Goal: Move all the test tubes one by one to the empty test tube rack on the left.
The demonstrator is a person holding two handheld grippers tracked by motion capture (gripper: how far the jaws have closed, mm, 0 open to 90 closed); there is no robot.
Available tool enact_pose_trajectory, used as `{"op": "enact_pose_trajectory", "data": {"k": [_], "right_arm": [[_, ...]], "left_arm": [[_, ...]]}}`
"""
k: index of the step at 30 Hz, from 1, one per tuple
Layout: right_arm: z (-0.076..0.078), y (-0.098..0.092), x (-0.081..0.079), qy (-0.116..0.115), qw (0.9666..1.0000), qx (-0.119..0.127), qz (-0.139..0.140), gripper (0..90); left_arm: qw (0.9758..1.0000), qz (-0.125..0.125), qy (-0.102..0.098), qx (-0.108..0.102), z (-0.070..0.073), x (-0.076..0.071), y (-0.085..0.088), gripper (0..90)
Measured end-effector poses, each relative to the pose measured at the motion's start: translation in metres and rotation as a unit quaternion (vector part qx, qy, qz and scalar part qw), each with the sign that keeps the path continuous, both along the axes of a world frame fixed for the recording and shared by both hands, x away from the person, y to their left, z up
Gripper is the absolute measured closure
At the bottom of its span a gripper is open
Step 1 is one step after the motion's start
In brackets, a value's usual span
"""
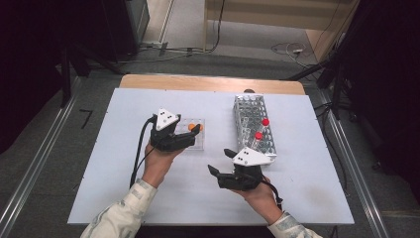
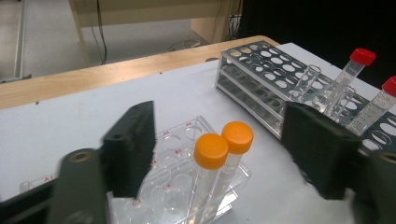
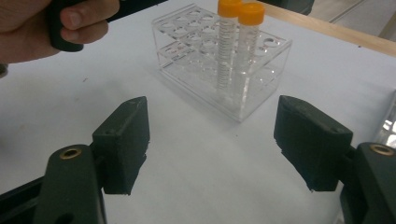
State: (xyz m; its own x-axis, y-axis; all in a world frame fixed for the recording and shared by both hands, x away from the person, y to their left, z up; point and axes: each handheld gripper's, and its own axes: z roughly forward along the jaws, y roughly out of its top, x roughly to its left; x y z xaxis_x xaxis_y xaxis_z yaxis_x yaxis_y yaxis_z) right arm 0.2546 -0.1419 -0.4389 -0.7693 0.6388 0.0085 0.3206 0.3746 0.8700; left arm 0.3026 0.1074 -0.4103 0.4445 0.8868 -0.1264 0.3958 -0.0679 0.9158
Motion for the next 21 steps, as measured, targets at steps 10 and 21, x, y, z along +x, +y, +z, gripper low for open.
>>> {"op": "enact_pose_trajectory", "data": {"k": [10,21], "right_arm": [[0.002,-0.042,-0.003,0.001,0.999,0.003,-0.044,25.7],[0.002,-0.083,0.008,-0.004,0.993,0.017,-0.117,27.2]], "left_arm": [[0.9997,0.017,0.013,-0.009,-0.001,-0.006,0.005,9.9],[0.9995,0.023,0.014,-0.014,-0.003,-0.008,0.004,3.8]]}}
